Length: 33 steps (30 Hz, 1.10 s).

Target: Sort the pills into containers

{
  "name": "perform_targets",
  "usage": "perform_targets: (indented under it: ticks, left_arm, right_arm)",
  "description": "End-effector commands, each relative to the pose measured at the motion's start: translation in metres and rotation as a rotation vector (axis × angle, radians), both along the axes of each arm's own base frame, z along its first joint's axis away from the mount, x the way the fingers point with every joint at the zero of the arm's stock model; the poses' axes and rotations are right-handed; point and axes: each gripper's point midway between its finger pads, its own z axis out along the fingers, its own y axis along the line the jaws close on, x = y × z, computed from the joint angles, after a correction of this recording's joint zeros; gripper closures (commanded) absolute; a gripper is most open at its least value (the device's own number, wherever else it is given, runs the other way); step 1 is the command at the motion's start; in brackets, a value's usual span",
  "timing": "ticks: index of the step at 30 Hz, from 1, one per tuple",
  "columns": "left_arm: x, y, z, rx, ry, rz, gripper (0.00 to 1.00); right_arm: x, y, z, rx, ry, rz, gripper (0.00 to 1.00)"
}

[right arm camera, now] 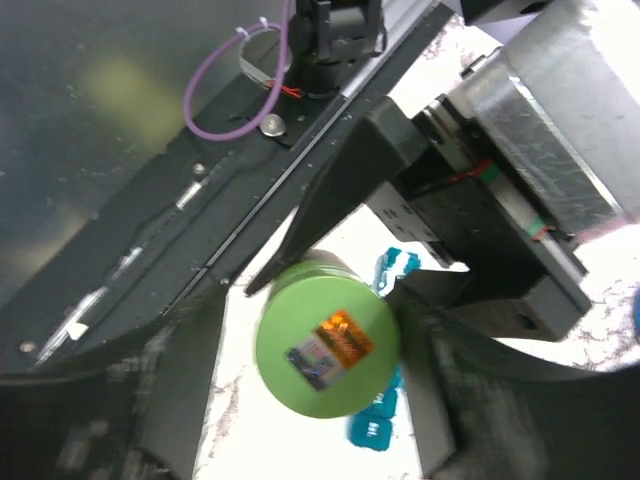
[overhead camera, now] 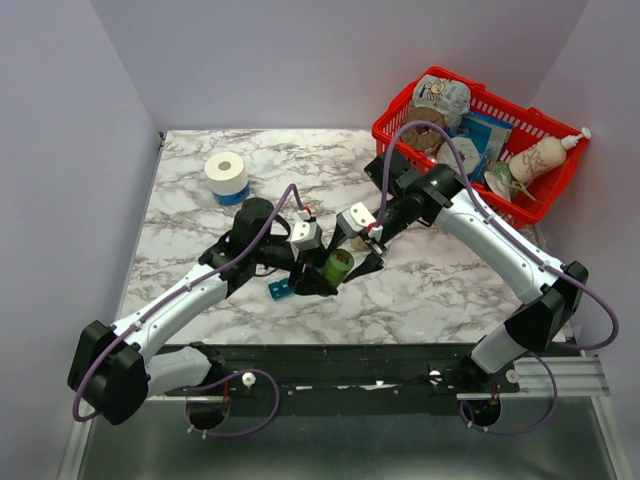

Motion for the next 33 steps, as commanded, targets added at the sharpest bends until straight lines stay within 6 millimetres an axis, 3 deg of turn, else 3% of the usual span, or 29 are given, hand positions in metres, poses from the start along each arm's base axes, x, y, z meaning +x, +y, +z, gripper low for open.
perform_targets:
  ticks: [1, 4, 6, 7, 8, 9, 11, 13, 16, 18, 19, 23, 24, 27, 28, 29, 31, 33]
  left_arm:
    - [0.008, -0.002, 0.028, -0.074, -0.14, 0.015, 1.0]
    - [0.028, 0.001, 0.036, -0.09, -0.235, 0.156, 1.0]
    - [0.048, 0.008, 0.046, -0.106, -0.308, 0.307, 1.0]
    - [0.056, 0.01, 0.06, -0.15, -0.359, 0.365, 1.0]
    - [0.059, 0.014, 0.073, -0.187, -0.398, 0.411, 1.0]
    - [0.076, 0.021, 0.076, -0.199, -0.411, 0.529, 1.0]
    - [0.084, 0.026, 0.103, -0.293, -0.472, 0.628, 1.0]
    - [0.104, 0.038, 0.116, -0.329, -0.513, 0.805, 1.0]
    - [0.12, 0.039, 0.121, -0.328, -0.532, 0.982, 1.0]
    - [0.124, 0.026, 0.115, -0.297, -0.522, 1.026, 1.0]
    - [0.133, 0.032, 0.114, -0.291, -0.507, 1.116, 1.0]
    - [0.146, 0.022, 0.096, -0.248, -0.464, 1.185, 1.0]
    - [0.146, 0.016, 0.096, -0.249, -0.461, 1.163, 1.0]
    - [0.125, -0.015, 0.083, -0.228, -0.501, 0.932, 1.0]
    - [0.118, -0.022, 0.069, -0.188, -0.5, 0.832, 1.0]
    - [0.101, -0.034, 0.064, -0.191, -0.488, 0.701, 1.0]
    - [0.085, -0.035, 0.042, -0.153, -0.457, 0.571, 1.0]
    - [0.058, -0.033, 0.031, -0.163, -0.416, 0.422, 1.0]
  right_arm:
    - [-0.001, -0.002, -0.007, -0.083, 0.08, -0.066, 0.46]
    - [0.002, -0.003, -0.013, -0.149, 0.155, -0.139, 0.64]
    - [0.009, -0.001, -0.016, -0.162, 0.153, -0.19, 0.66]
    - [0.01, -0.002, -0.019, -0.199, 0.211, -0.242, 0.67]
    - [0.017, 0.003, -0.024, -0.198, 0.224, -0.283, 0.68]
    - [0.024, 0.003, -0.03, -0.228, 0.233, -0.345, 0.69]
    - [0.04, 0.007, -0.038, -0.278, 0.331, -0.5, 0.79]
    - [0.059, 0.002, -0.05, -0.336, 0.422, -0.68, 0.8]
    - [0.087, -0.006, -0.066, -0.344, 0.449, -0.887, 0.82]
    - [0.104, -0.013, -0.073, -0.341, 0.45, -0.97, 0.82]
    - [0.107, -0.014, -0.075, -0.348, 0.49, -1.016, 0.82]
    - [0.12, -0.017, -0.082, -0.352, 0.518, -1.096, 0.8]
    - [0.117, -0.015, -0.079, -0.344, 0.538, -1.067, 0.78]
    - [0.114, -0.012, -0.048, -0.272, 0.521, -0.973, 0.48]
    - [0.117, -0.015, -0.037, -0.244, 0.472, -0.943, 0.26]
    - [0.119, -0.017, -0.016, -0.201, 0.442, -0.92, 0.19]
    - [0.119, -0.027, 0.013, -0.111, 0.372, -0.822, 0.08]
    - [0.104, -0.035, 0.036, -0.048, 0.315, -0.691, 0.04]
